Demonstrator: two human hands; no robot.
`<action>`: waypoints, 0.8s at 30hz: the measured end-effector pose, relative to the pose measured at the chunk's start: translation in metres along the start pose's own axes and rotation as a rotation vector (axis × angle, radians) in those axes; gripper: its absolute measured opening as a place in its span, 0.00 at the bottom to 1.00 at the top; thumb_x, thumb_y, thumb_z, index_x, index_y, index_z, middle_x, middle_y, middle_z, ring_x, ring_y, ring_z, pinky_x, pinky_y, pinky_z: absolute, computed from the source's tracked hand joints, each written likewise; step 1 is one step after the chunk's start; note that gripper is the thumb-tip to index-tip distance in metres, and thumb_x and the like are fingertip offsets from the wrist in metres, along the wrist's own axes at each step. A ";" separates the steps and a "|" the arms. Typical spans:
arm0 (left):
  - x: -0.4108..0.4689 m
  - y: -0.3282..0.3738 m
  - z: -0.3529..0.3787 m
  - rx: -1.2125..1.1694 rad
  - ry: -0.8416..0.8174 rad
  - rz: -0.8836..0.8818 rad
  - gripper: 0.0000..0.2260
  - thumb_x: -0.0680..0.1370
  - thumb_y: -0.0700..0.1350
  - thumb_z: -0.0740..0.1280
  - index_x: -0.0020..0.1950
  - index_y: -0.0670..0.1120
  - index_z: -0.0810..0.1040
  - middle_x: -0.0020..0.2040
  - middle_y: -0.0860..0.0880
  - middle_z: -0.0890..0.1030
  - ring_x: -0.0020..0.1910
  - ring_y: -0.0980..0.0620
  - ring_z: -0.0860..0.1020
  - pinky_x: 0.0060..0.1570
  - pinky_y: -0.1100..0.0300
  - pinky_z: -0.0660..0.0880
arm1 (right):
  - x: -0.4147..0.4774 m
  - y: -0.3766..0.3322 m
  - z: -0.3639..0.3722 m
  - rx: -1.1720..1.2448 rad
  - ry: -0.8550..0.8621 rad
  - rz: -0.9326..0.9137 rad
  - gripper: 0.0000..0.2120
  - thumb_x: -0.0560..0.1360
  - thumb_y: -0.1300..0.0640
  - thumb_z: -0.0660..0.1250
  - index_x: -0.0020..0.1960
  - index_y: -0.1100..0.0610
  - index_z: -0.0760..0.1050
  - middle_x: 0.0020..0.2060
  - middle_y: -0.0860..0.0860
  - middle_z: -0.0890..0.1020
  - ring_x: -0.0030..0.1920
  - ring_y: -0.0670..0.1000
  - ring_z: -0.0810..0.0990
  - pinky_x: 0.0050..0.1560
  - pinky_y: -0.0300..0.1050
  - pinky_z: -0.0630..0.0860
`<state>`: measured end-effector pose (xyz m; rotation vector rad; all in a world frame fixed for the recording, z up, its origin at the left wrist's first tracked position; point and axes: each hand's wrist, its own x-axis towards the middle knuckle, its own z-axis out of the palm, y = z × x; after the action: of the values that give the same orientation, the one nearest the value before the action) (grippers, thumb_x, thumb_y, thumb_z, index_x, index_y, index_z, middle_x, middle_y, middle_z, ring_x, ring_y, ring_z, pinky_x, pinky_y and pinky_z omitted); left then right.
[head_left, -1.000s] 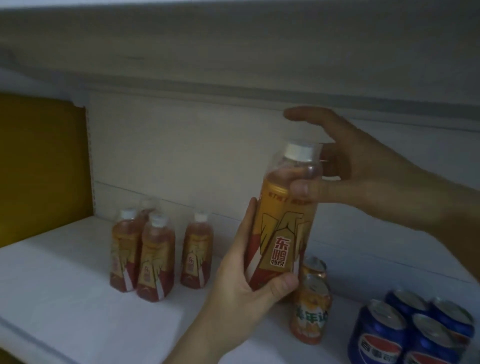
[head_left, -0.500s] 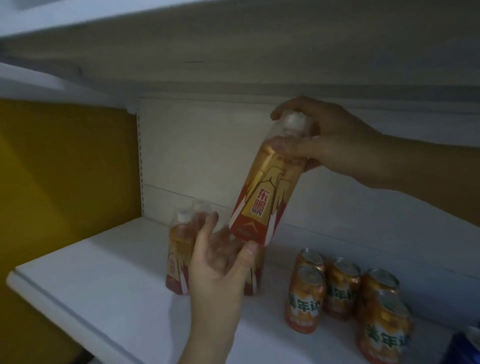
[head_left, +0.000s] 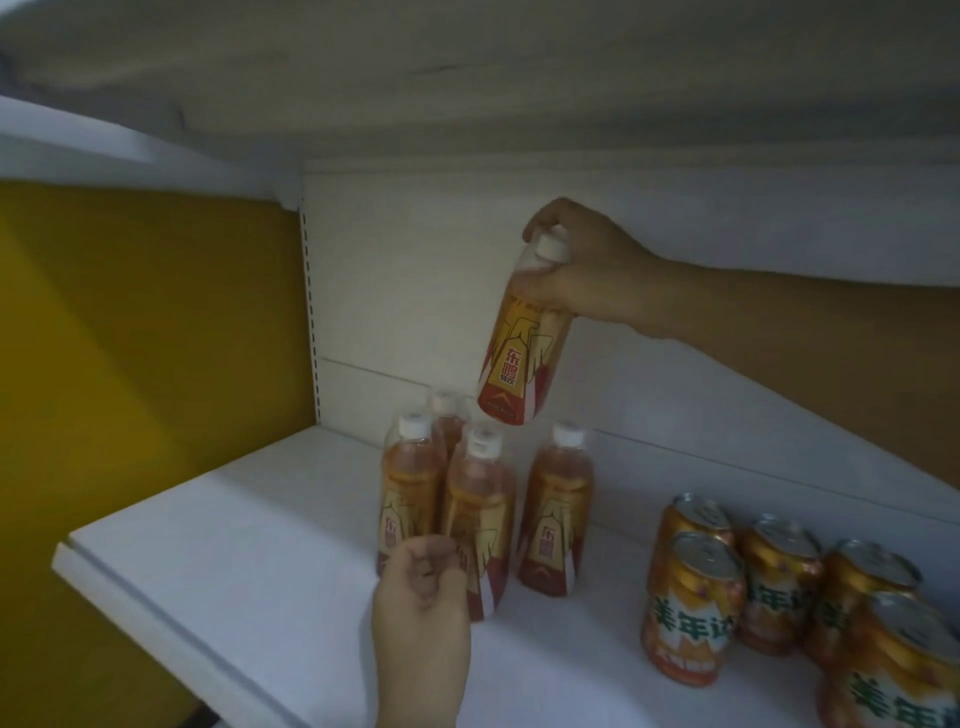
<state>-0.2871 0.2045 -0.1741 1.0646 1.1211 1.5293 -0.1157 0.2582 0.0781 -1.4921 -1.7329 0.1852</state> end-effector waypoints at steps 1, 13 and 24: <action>0.003 -0.006 -0.001 0.014 -0.004 -0.013 0.09 0.76 0.27 0.66 0.47 0.40 0.80 0.43 0.43 0.84 0.40 0.47 0.82 0.31 0.70 0.75 | 0.002 0.004 0.005 -0.011 -0.018 0.004 0.21 0.74 0.56 0.76 0.63 0.51 0.72 0.54 0.49 0.77 0.53 0.53 0.81 0.44 0.46 0.83; 0.005 -0.026 0.002 0.172 -0.010 0.028 0.13 0.67 0.37 0.81 0.41 0.45 0.78 0.36 0.46 0.80 0.34 0.48 0.79 0.38 0.56 0.79 | -0.006 0.043 0.053 -0.139 -0.238 -0.007 0.20 0.71 0.50 0.80 0.59 0.50 0.77 0.58 0.49 0.77 0.55 0.52 0.80 0.46 0.48 0.85; 0.006 -0.030 0.001 0.353 0.016 0.121 0.17 0.64 0.45 0.83 0.39 0.51 0.75 0.35 0.52 0.79 0.32 0.56 0.77 0.39 0.53 0.80 | -0.005 0.065 0.081 -0.317 -0.410 0.019 0.20 0.73 0.44 0.78 0.61 0.49 0.77 0.59 0.48 0.75 0.54 0.50 0.75 0.49 0.42 0.71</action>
<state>-0.2822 0.2151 -0.2023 1.3799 1.3935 1.4662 -0.1198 0.3035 -0.0151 -1.7931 -2.1517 0.2489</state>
